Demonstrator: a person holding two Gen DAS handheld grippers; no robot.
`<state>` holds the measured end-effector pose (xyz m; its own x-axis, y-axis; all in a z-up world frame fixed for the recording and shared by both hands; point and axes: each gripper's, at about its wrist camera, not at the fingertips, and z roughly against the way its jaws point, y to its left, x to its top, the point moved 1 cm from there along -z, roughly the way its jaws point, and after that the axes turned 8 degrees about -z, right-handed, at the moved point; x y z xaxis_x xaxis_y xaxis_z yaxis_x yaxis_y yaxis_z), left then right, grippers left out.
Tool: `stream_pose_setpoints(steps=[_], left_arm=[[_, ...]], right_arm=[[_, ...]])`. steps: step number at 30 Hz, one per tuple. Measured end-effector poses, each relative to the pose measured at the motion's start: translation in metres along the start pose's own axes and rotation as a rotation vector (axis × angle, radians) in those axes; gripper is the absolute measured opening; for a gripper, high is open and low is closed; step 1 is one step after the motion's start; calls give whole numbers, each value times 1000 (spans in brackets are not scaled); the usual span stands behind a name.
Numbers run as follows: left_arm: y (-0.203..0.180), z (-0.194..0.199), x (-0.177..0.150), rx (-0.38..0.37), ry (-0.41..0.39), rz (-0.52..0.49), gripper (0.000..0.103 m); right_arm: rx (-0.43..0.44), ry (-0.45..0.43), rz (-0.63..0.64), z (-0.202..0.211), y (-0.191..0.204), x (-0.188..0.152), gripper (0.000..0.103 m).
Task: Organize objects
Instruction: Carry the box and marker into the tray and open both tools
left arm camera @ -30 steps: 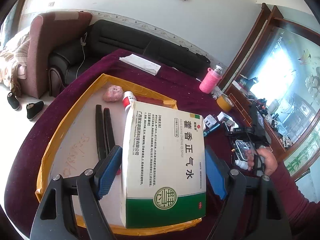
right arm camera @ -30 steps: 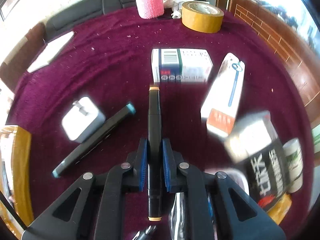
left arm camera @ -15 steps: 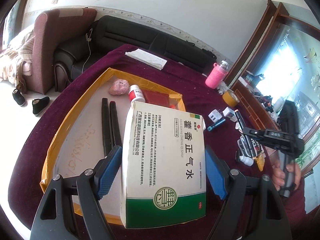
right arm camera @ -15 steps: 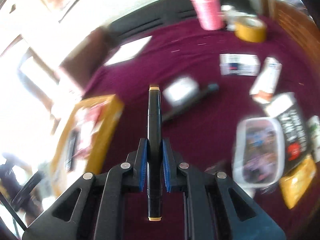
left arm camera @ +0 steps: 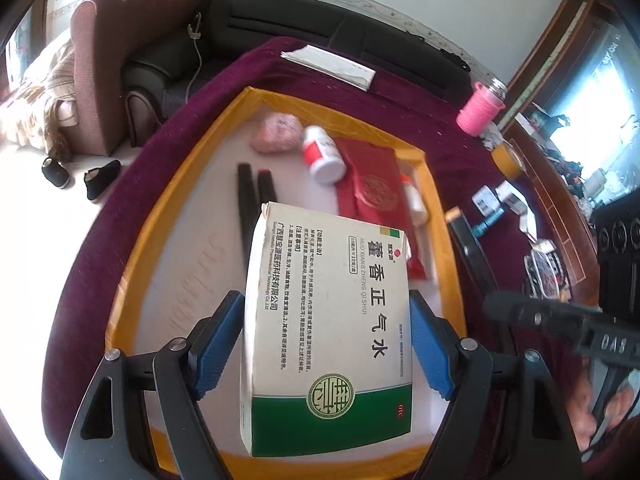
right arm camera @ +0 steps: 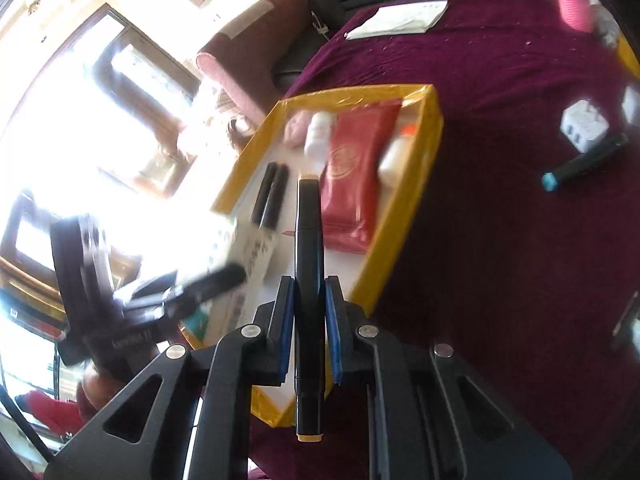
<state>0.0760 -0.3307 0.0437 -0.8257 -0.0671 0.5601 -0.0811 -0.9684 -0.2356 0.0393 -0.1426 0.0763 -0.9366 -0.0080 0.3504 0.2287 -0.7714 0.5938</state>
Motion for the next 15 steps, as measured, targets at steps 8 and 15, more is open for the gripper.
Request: stream_pose_setpoints(steps=[8,15], left_arm=[[49,-20,28,31,43,50,75],[53,-38,38,53,48,63,75]], right_arm=[[38,102,-20,-49,25,20,13],[-49,151,-67,-101,34,54,13]])
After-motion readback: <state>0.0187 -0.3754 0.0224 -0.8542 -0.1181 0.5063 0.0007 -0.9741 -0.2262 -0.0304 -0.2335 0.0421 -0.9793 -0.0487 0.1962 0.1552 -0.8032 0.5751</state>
